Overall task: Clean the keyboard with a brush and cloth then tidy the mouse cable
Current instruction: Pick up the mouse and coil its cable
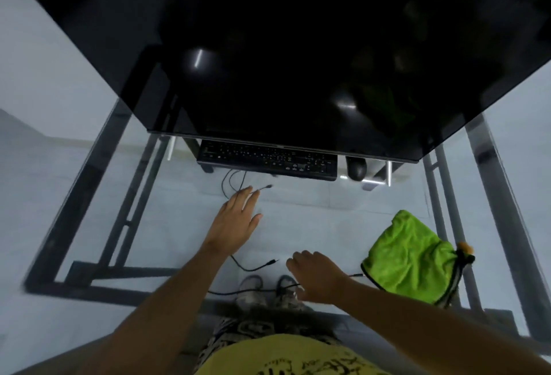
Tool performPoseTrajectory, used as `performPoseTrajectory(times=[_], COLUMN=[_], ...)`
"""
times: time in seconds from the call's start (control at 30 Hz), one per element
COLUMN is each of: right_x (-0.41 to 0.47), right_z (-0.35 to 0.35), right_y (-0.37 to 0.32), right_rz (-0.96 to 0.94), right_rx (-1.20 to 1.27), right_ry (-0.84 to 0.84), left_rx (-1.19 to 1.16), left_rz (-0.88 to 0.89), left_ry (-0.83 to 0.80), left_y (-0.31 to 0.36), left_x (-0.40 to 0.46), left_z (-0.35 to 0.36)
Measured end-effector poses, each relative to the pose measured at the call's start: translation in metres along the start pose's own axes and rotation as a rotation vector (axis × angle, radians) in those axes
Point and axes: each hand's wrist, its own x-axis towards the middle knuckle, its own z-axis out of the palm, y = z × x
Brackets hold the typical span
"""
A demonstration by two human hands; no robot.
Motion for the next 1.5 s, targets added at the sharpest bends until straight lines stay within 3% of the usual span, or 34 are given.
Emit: performPoseTrajectory(times=[0.23,0.37,0.53,0.67,0.8,0.9,1.0,1.1,1.2,1.33,1.37,1.43,1.5], right_x=[0.016,0.015,0.013,-0.009,-0.04,-0.063,-0.086,-0.1,-0.112,-0.097,-0.09,-0.083,-0.091], right_z=[0.017,-0.008,-0.063,-0.136,-0.218,-0.281,-0.323,-0.339,-0.342,-0.352,-0.355,-0.364,-0.366], right_y=[-0.005,-0.004,0.015,0.045,0.046,0.041,0.062,0.094,0.114,0.087,0.077,0.067,0.081], right_rz=[0.055,0.096,0.142,0.227,0.124,-0.004,-0.037,0.0,0.11,0.067,0.031,-0.029,0.035], right_rx=[-0.025,0.078,0.219,0.347,0.741,0.887,1.054,1.241,1.159,0.951,0.876,0.837,0.94], right_ry=[0.094,0.133,0.3,0.407,0.534,0.732,0.861,1.0,1.001,0.644,0.629,0.714,0.898], left_rx=[-0.068,-0.121,-0.268,-0.472,-0.586,-0.639,-0.743,-0.696,-0.657,-0.491,-0.457,-0.472,-0.62], left_rz=[-0.021,0.082,0.166,0.009,0.161,0.259,0.254,0.227,0.201,0.329,0.359,0.379,0.337], left_ry=[-0.115,-0.121,-0.136,-0.021,0.048,0.103,0.142,0.14,0.129,0.006,-0.017,-0.03,-0.018], left_y=[-0.009,0.009,0.035,0.037,0.057,0.072,0.066,0.048,0.03,0.057,0.066,0.069,0.054], left_x=[-0.032,-0.037,-0.029,0.014,0.064,0.089,0.1,0.11,0.114,0.121,0.125,0.132,0.131], left_z=[0.015,0.02,0.014,-0.048,-0.155,-0.23,-0.272,-0.289,-0.295,-0.3,-0.302,-0.31,-0.316])
